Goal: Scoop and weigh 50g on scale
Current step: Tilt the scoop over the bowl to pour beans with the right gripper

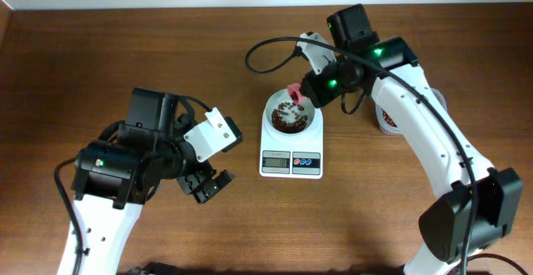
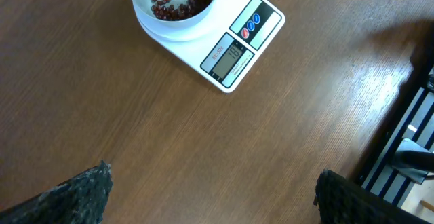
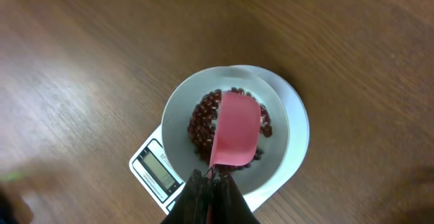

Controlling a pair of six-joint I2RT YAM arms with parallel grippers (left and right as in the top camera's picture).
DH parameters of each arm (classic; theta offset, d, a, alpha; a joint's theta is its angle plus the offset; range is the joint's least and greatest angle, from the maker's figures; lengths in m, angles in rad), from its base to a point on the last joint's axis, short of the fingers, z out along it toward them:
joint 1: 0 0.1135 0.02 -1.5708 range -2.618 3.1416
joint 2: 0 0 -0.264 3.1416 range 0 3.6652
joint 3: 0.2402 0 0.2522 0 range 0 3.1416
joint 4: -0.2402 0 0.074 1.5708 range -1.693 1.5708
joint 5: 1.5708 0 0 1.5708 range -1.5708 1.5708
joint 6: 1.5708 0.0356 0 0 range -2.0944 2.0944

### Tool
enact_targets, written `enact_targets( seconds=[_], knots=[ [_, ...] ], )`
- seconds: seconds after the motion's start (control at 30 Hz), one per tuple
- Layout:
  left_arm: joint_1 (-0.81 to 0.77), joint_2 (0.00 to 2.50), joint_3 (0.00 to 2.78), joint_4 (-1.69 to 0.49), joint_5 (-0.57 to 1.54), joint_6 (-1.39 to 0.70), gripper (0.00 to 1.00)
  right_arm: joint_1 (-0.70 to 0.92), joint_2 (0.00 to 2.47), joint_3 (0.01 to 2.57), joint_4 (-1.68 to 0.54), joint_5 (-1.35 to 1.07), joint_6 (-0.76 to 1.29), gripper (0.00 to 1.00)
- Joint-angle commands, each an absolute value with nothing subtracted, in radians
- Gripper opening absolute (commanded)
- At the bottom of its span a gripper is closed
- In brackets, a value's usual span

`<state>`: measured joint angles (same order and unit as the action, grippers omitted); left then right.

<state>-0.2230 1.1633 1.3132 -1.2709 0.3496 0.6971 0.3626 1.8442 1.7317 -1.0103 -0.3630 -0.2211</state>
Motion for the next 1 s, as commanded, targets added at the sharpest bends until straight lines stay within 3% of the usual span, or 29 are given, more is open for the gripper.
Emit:
enact_targets(
  seconds=[0.0,0.1,0.2,0.27,0.33,0.43,0.5,0.6,0.67,0.73,0.97],
  knots=[
    [-0.22,1.163,1.309,-1.269,0.367,0.717,0.99,0.36,1.837,1.75,-1.021,-0.282,-0.254,0.04],
    [-0.22,1.163,1.309,-1.269,0.367,0.717,0.99,0.36,1.837,1.751,-1.021,-0.389,-0.257,0.04],
    [-0.22,1.163,1.309,-1.269,0.367,0.717,0.99,0.36,1.837,1.751,-1.014,-0.285,-0.254,0.04],
    [-0.22,1.163,1.309,-1.269,0.367,0.717,0.99,0.368,1.837,1.751,-1.018,-0.396,-0.259,0.04],
    [-0.22,1.163,1.309,-1.269,0.367,0.717,0.99,0.368,1.837,1.751,-1.018,-0.281,-0.255,0.04],
    [-0.22,1.163,1.309,-1.269,0.367,0.717,0.99,0.369,1.837,1.751,-1.018,-0.381,-0.257,0.04],
    [-0.22,1.163,1.309,-1.269,0.367,0.717,0.99,0.366,1.837,1.751,-1.016,-0.286,-0.257,0.04],
    [-0.22,1.163,1.309,-1.269,0.367,0.717,0.99,0.379,1.837,1.751,-1.018,-0.397,-0.262,0.04],
    [-0.22,1.163,1.309,-1.269,0.367,0.717,0.99,0.379,1.837,1.751,-1.017,-0.283,-0.287,0.04],
    [-0.22,1.163,1.309,-1.269,0.367,0.717,0.99,0.389,1.837,1.751,-1.008,-0.372,-0.262,0.04],
    [-0.22,1.163,1.309,-1.269,0.367,0.717,0.99,0.406,1.837,1.751,-1.013,-0.245,-0.31,0.04]
  ],
)
